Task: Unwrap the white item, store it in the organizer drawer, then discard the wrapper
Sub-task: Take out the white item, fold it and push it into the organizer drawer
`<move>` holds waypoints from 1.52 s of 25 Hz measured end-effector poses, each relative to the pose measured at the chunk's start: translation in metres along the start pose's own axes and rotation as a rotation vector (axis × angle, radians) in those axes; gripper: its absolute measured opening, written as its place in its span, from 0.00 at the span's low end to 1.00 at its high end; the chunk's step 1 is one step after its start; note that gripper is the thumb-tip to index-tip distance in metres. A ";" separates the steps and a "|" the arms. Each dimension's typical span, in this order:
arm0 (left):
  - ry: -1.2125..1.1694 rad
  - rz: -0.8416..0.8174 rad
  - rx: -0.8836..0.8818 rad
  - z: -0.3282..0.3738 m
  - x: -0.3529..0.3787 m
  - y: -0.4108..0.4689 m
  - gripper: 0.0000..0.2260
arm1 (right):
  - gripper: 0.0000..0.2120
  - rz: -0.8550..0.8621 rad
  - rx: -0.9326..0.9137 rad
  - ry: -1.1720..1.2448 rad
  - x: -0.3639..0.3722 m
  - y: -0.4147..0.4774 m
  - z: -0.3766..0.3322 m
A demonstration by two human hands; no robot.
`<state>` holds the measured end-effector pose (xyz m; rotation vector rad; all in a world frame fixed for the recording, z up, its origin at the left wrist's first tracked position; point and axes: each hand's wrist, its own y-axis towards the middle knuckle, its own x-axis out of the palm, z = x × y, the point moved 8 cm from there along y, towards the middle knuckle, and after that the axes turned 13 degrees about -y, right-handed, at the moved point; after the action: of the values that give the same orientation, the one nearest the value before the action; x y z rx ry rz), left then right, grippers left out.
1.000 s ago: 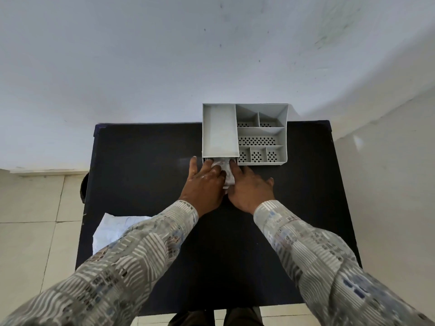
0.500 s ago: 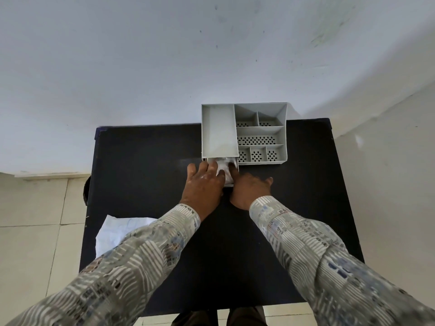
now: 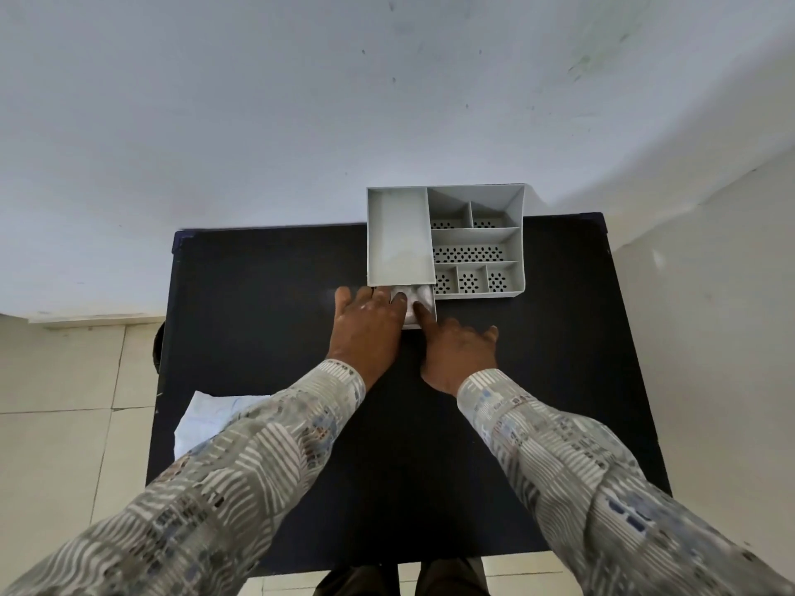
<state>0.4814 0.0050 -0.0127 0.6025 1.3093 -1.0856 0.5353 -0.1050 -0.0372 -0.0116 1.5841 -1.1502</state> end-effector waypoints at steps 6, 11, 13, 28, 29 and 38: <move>-0.028 -0.029 0.007 -0.002 0.002 -0.012 0.14 | 0.46 0.063 -0.008 0.084 -0.006 0.003 0.006; -0.068 -0.084 -0.047 -0.007 -0.005 0.011 0.16 | 0.47 0.132 0.020 0.057 -0.010 -0.005 0.013; -0.082 -0.123 -0.051 -0.008 -0.006 0.018 0.18 | 0.46 0.115 0.027 0.058 -0.011 0.001 0.014; -0.225 -0.131 -0.063 -0.011 -0.010 -0.021 0.17 | 0.28 0.182 -0.122 0.079 -0.031 -0.016 0.003; -0.224 -0.139 -0.064 -0.010 -0.010 -0.019 0.19 | 0.30 0.202 -0.125 0.082 -0.034 -0.013 0.003; -0.369 -0.013 -0.048 -0.027 -0.035 -0.025 0.17 | 0.36 0.184 -0.089 0.087 -0.038 -0.005 0.002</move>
<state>0.4503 0.0276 0.0204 0.3374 1.0160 -1.1122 0.5482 -0.0884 -0.0054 0.1248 1.6749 -0.9472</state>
